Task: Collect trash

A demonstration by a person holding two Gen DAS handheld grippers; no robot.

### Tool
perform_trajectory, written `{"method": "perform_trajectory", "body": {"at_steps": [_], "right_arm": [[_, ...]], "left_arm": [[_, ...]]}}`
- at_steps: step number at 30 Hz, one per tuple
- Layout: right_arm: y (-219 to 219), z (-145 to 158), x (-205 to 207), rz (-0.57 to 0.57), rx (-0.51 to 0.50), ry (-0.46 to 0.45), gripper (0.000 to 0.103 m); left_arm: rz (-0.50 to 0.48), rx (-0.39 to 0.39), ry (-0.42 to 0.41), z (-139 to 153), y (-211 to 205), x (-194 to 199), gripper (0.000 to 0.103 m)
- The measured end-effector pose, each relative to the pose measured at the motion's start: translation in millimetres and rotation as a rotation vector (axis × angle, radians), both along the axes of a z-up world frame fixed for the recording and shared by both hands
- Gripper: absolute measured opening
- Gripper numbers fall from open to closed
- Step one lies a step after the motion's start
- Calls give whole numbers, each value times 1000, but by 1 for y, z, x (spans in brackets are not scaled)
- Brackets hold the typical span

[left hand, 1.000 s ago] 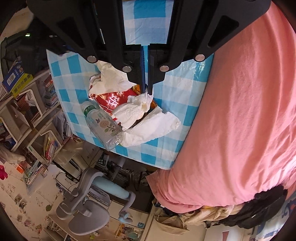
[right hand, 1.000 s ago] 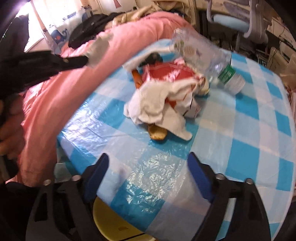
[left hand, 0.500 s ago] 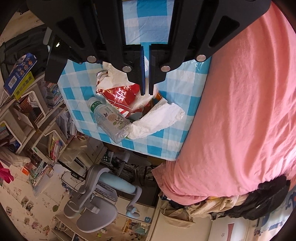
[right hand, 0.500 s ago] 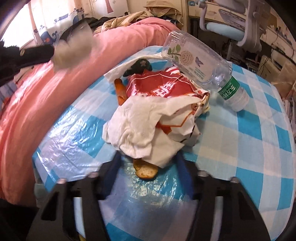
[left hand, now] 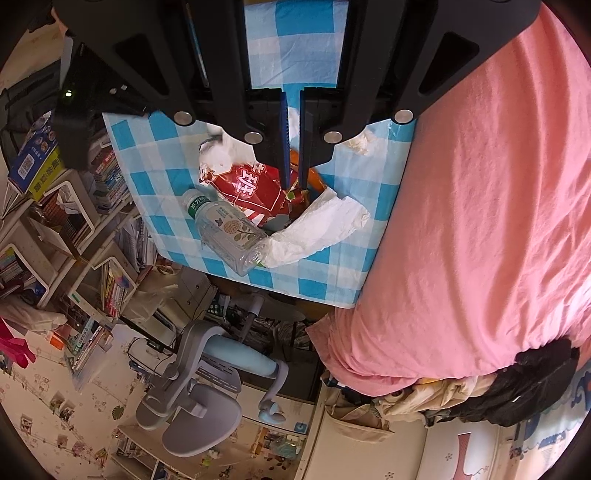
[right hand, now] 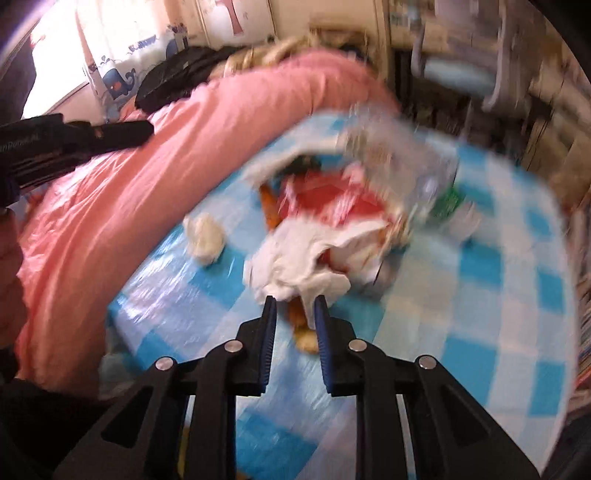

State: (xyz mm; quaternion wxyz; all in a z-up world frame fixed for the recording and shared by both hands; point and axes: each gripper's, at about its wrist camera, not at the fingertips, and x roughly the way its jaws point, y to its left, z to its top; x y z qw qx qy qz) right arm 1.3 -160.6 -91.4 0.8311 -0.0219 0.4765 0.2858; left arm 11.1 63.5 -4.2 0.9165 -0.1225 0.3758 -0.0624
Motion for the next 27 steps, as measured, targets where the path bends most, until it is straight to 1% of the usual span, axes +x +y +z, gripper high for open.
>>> {"method": "perform_trajectory", "body": {"at_steps": [2, 3, 4, 5, 6, 7, 9, 11, 13, 16, 18, 25, 27], "right_arm": [[-1, -5, -1, -5, 18, 48, 23], [-2, -9, 1, -3, 29, 81, 24], [-4, -13, 3, -17, 30, 92, 35], [-6, -14, 3, -40, 23, 83, 43], [-9, -12, 1, -57, 22, 73, 60], [-11, -10, 0, -70, 29, 62, 65], [-15, -4, 1, -87, 39, 50, 65], [-16, -2, -1, -81, 34, 49, 65], [-10, -4, -4, -32, 1, 59, 65], [6, -10, -16, 74, -75, 71, 65], [14, -15, -22, 99, -106, 62, 65], [8, -17, -8, -10, -75, 11, 65], [4, -18, -3, -32, -71, 20, 65]], "left_arm": [[1, 1, -2, 0, 0, -1, 3], [2, 2, -2, 0, 0, -2, 3], [3, 2, -2, 0, 1, -2, 3], [5, 3, -1, 0, 1, -3, 3], [6, 4, 0, 0, 1, -2, 3], [8, 5, 2, 0, 2, -2, 3], [12, 5, 5, -1, 3, -2, 3], [13, 8, 8, -1, 3, 0, 3], [14, 12, 10, -1, 3, 1, 3], [13, 22, 11, -2, 1, 2, 3], [13, 27, 14, -3, 0, 3, 3], [10, 36, 24, -8, -3, 6, 3], [10, 36, 25, -8, -2, 6, 3]]}}
